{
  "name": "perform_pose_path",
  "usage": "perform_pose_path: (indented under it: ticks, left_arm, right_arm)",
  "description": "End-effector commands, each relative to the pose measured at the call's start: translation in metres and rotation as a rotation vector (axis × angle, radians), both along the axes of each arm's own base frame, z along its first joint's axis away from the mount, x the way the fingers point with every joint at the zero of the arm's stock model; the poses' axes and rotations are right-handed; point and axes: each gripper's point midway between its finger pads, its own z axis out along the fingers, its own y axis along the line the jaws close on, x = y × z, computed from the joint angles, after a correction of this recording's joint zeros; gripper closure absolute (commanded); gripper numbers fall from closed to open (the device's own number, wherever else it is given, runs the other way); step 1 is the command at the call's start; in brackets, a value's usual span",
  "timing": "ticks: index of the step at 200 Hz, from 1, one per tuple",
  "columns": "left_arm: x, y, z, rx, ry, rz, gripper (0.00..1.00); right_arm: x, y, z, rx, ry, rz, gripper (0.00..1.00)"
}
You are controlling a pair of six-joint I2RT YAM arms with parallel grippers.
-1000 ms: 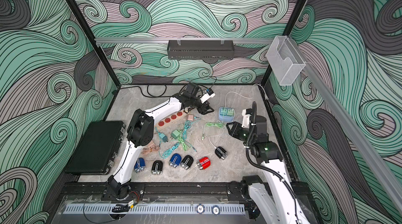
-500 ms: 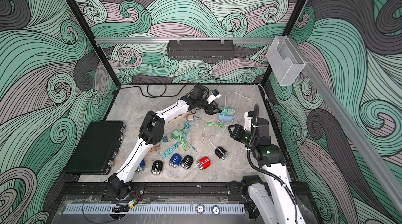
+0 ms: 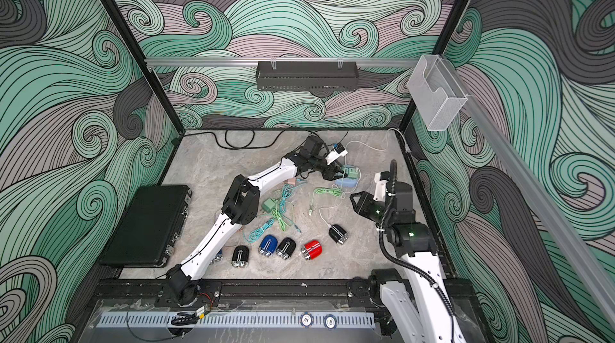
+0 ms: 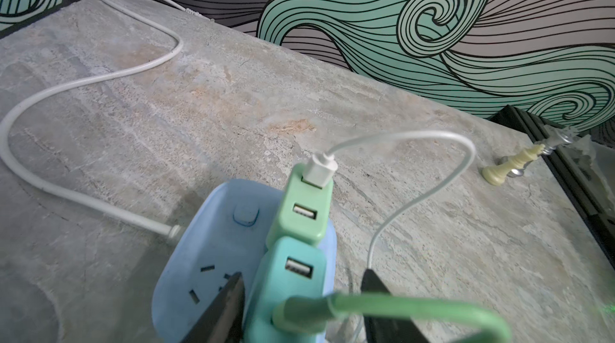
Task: Unplug the electric shaver
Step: Remove the plug from the socket.
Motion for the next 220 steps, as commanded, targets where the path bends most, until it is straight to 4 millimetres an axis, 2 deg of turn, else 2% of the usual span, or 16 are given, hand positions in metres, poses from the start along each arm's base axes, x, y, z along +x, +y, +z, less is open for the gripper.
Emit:
perform_pose_path:
  ticks: [1,18,100,181,220]
  left_arm:
    - [-0.008,-0.009,-0.002,0.022,0.022,0.003,0.52]
    - [-0.010,-0.008,-0.006,0.058,0.030,0.025,0.55]
    - [-0.019,-0.006,-0.021,0.193,0.011,0.102,0.59]
    - [-0.046,0.002,-0.028,0.317,-0.060,0.027,0.60]
    - [-0.049,-0.002,-0.023,0.313,-0.074,0.024,0.75]
  right_arm:
    - [-0.003,-0.001,0.000,-0.010,0.001,0.005,0.60]
    - [-0.003,-0.001,0.002,-0.008,-0.005,0.005,0.60]
    - [-0.004,-0.001,0.003,-0.002,-0.009,0.004,0.60]
    - [-0.006,-0.002,-0.002,-0.003,-0.002,0.004,0.60]
    - [-0.008,-0.002,-0.004,0.002,-0.003,0.001,0.60]
